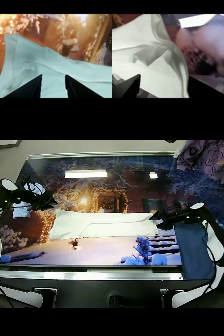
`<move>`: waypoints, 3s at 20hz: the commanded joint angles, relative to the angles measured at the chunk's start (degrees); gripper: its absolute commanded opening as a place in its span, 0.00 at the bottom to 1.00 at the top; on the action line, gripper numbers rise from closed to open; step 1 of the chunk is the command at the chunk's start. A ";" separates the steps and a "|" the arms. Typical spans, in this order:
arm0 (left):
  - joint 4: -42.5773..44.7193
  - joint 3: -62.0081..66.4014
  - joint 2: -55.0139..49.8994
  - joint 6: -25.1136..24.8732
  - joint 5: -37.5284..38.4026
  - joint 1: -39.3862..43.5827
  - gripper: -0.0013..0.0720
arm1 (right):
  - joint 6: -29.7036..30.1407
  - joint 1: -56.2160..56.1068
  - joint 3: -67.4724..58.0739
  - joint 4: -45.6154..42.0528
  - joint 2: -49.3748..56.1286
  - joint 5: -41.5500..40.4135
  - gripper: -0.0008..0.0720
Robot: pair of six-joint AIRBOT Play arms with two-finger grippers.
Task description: Fold the clothes and pants, and hang the long-sleeved shirts on hangers.
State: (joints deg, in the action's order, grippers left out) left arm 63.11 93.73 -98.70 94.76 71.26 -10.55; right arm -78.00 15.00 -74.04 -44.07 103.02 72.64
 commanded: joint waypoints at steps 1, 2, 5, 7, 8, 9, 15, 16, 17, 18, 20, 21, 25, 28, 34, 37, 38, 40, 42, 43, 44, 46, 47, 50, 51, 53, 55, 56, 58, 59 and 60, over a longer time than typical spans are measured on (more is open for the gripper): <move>0.13 0.15 0.09 0.02 0.37 0.22 0.48 | 1.60 -4.11 0.07 0.61 2.34 -1.22 0.73; 0.09 0.15 0.09 0.04 0.37 0.35 0.48 | 2.16 -5.27 0.04 1.09 2.19 -1.40 0.45; -0.46 0.15 0.02 0.02 0.28 2.05 0.43 | 0.66 -6.21 -0.90 0.50 -0.83 -1.20 0.10; -1.66 0.13 -0.33 0.02 0.28 4.59 0.03 | -4.81 -6.21 -2.43 -3.45 -4.79 -0.20 0.05; -2.01 0.13 -0.70 0.02 -0.02 6.60 0.04 | -7.58 -6.21 -3.45 -5.70 -6.93 1.27 0.05; -2.71 0.13 -1.25 0.04 -0.35 8.76 0.04 | -10.67 -6.21 -4.63 -7.89 -8.79 3.02 0.05; -11.19 0.15 -6.47 3.89 -10.47 27.08 0.04 | -19.69 -6.21 -12.90 -17.05 -19.04 12.22 0.05; -13.75 0.15 -7.56 3.85 -13.18 30.25 0.04 | -20.48 -6.21 -13.94 -18.05 -20.31 12.76 0.05; -15.58 0.15 -8.57 3.87 -15.45 33.00 0.04 | -20.68 -6.21 -14.93 -19.08 -21.35 13.07 0.05; -17.73 0.15 -9.68 3.85 -17.64 35.80 0.04 | -20.87 -6.21 -16.13 -20.46 -22.23 13.94 0.05; -22.73 0.15 -11.78 3.87 -21.51 40.52 0.04 | -20.87 -6.21 -18.75 -22.53 -23.17 16.98 0.05; -25.46 0.15 -12.81 3.87 -23.19 42.45 0.04 | -20.85 -6.21 -19.74 -23.28 -23.63 18.21 0.05; -36.04 0.17 -16.41 3.80 -30.56 48.92 0.04 | -20.81 -6.21 -23.47 -26.49 -25.90 20.65 0.05; -42.14 0.37 -18.25 2.80 -35.93 52.02 0.04 | -20.81 -6.23 -23.85 -26.64 -27.39 20.94 0.05; -44.09 3.89 -19.78 0.31 -35.08 52.85 0.04 | -21.99 -6.27 -23.85 -24.63 -27.41 20.68 0.05; -42.49 4.57 -18.32 -0.46 -28.11 48.76 0.04 | -24.20 -6.84 -23.85 -22.60 -27.41 20.17 0.05; -39.78 4.57 -17.07 -0.44 -24.68 46.38 0.04 | -25.29 -7.72 -23.85 -22.64 -27.41 19.65 0.05; -32.61 4.57 -13.29 -0.17 -18.03 40.54 0.04 | -28.37 -11.63 -23.85 -23.32 -27.36 17.14 0.05; -25.20 4.57 -8.17 0.72 -11.23 33.66 0.04 | -33.27 -17.27 -23.85 -26.23 -27.30 13.27 0.05; -21.77 4.57 -5.49 0.87 -8.17 30.23 0.04 | -35.82 -20.39 -23.85 -28.13 -27.10 11.13 0.05; -18.21 4.57 -2.47 0.87 -5.33 26.60 0.04 | -38.49 -23.82 -23.85 -29.75 -26.62 8.76 0.05; -13.00 4.57 2.69 0.83 -0.68 19.96 0.04 | -43.39 -30.53 -23.85 -31.23 -24.65 4.17 0.05; -11.23 4.57 4.87 0.79 1.49 16.70 0.04 | -45.59 -33.97 -23.85 -31.52 -23.12 1.73 0.05; -10.10 4.57 8.94 -0.04 6.58 8.74 0.04 | -51.10 -42.14 -23.85 -31.61 -17.49 -4.68 0.05; -10.10 4.57 9.66 -0.50 7.69 6.60 0.04 | -52.43 -44.50 -23.85 -31.61 -15.34 -6.80 0.05; -10.12 4.57 10.14 -0.48 9.16 3.50 0.04 | -53.90 -47.78 -23.85 -31.52 -11.37 -10.38 0.05; -10.14 4.57 10.10 -2.10 10.21 1.53 0.04 | -55.12 -49.72 -23.85 -31.19 -7.89 -12.92 0.05; -10.12 4.57 10.08 -3.56 10.40 1.14 0.04 | -55.12 -50.25 -23.85 -30.73 -6.49 -14.34 0.05; -10.10 4.57 10.08 -4.42 10.40 0.85 0.04 | -55.10 -50.62 -23.85 -28.92 -4.24 -17.29 0.05; -10.10 4.57 10.05 -4.39 10.38 0.87 0.04 | -55.10 -50.62 -23.85 -27.98 -3.39 -18.40 0.05; -10.12 4.57 10.03 -4.37 10.38 0.94 0.04 | -55.10 -50.62 -23.85 -27.26 -2.71 -19.10 0.05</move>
State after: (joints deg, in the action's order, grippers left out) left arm 52.64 98.28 -88.86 91.46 80.79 -8.62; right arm -132.16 -34.59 -97.82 -73.58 97.38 58.00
